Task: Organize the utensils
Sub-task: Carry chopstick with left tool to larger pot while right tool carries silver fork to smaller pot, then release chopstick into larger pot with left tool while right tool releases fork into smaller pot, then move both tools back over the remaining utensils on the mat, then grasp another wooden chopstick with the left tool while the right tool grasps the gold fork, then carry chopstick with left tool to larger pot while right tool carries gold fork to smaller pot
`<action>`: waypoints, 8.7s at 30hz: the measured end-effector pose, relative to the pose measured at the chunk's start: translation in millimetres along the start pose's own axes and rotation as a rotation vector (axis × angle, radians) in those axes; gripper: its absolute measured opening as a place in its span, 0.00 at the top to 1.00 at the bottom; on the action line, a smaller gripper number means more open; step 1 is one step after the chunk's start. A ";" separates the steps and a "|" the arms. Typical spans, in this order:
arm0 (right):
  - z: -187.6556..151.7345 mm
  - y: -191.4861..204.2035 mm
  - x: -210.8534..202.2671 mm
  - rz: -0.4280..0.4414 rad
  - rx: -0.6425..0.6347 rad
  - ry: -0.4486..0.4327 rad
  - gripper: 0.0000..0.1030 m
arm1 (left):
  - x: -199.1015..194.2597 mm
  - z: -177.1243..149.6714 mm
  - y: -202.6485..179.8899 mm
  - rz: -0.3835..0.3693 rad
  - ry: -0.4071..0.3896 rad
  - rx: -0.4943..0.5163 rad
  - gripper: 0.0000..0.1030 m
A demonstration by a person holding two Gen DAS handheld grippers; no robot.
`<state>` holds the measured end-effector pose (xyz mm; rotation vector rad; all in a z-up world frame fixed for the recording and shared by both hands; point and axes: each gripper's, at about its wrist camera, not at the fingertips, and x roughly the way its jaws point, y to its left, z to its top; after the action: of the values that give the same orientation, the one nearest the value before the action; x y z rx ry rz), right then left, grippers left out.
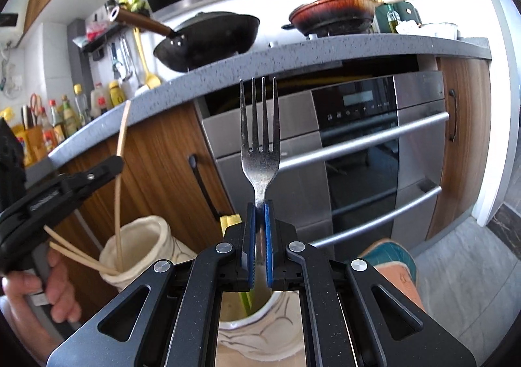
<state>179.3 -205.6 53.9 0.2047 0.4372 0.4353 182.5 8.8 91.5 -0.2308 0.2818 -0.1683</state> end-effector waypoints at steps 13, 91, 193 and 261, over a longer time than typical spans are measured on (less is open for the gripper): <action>-9.7 -3.4 9.3 -0.015 -0.018 0.113 0.94 | -17.2 -14.3 -4.7 0.037 0.081 0.066 0.95; -106.0 47.9 -51.4 -0.003 -0.074 0.239 0.08 | -101.9 -161.5 15.2 0.275 0.520 0.070 0.06; -72.4 73.7 -125.4 0.199 -0.250 -0.065 0.94 | -141.2 -83.5 2.8 0.102 0.194 0.115 0.94; -3.5 -1.6 -18.0 0.054 -0.006 -0.025 0.94 | -25.5 -27.0 -2.2 -0.003 0.146 0.083 0.94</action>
<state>163.6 -214.7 56.8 0.2165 0.4062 0.4868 150.2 6.2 73.3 -0.1365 0.4186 -0.2001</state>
